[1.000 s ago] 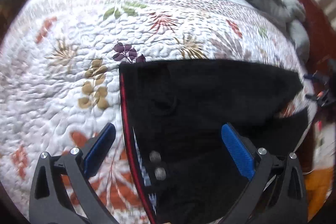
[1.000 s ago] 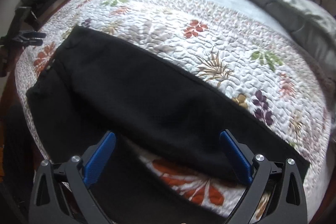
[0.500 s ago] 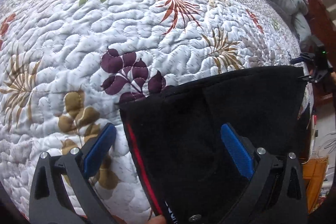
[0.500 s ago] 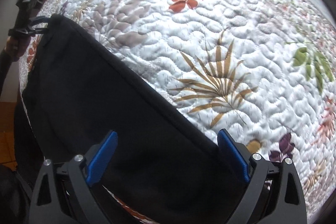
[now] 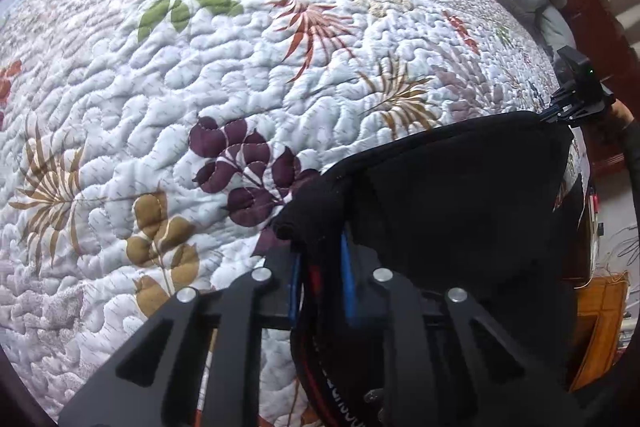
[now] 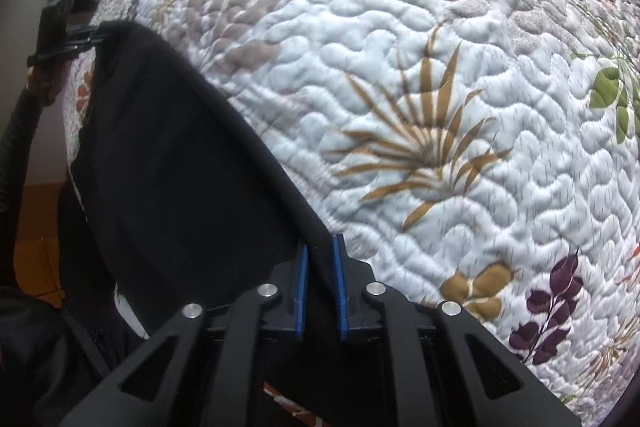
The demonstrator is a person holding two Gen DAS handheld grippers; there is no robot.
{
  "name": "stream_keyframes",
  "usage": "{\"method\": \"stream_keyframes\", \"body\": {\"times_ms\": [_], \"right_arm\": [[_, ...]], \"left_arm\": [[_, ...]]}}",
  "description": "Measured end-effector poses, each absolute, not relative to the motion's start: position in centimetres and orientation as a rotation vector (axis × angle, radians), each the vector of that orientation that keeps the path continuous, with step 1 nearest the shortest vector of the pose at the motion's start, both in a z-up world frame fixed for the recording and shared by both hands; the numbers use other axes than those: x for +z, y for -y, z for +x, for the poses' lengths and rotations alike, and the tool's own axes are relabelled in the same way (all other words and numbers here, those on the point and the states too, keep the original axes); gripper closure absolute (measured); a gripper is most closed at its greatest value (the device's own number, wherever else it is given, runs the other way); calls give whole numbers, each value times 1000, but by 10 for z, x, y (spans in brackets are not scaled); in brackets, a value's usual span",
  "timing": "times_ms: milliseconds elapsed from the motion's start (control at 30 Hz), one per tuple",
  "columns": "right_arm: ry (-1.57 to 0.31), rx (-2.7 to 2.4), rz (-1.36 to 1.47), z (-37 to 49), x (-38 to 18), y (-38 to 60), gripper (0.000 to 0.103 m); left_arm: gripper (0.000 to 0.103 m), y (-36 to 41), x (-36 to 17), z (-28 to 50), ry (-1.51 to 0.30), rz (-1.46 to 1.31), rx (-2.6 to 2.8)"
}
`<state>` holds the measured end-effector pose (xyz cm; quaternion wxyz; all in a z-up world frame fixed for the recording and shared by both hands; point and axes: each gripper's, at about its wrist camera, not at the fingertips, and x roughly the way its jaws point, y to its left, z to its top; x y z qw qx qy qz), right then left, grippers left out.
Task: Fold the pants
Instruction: 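Lift the waistband with both grippers and fold it over toward the hems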
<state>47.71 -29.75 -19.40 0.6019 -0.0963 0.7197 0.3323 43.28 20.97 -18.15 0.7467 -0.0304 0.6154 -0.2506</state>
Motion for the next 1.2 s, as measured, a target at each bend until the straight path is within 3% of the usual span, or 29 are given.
{"method": "stream_keyframes", "body": {"times_ms": [267, 600, 833, 1200], "right_arm": [[-1520, 749, -271, 436, -119, 303, 97], [-1251, 664, -384, 299, -31, 295, 97], [-1145, 549, -448, 213, -42, 282, 97], [-1098, 442, -430, 126, -91, 268, 97]], "left_arm": [[90, -211, -127, 404, -1232, -58, -576], [90, -221, -55, 314, -1045, -98, -635], [90, -231, -56, 240, -989, -103, -640], [90, -244, -99, 176, -1006, -130, -649]]}}
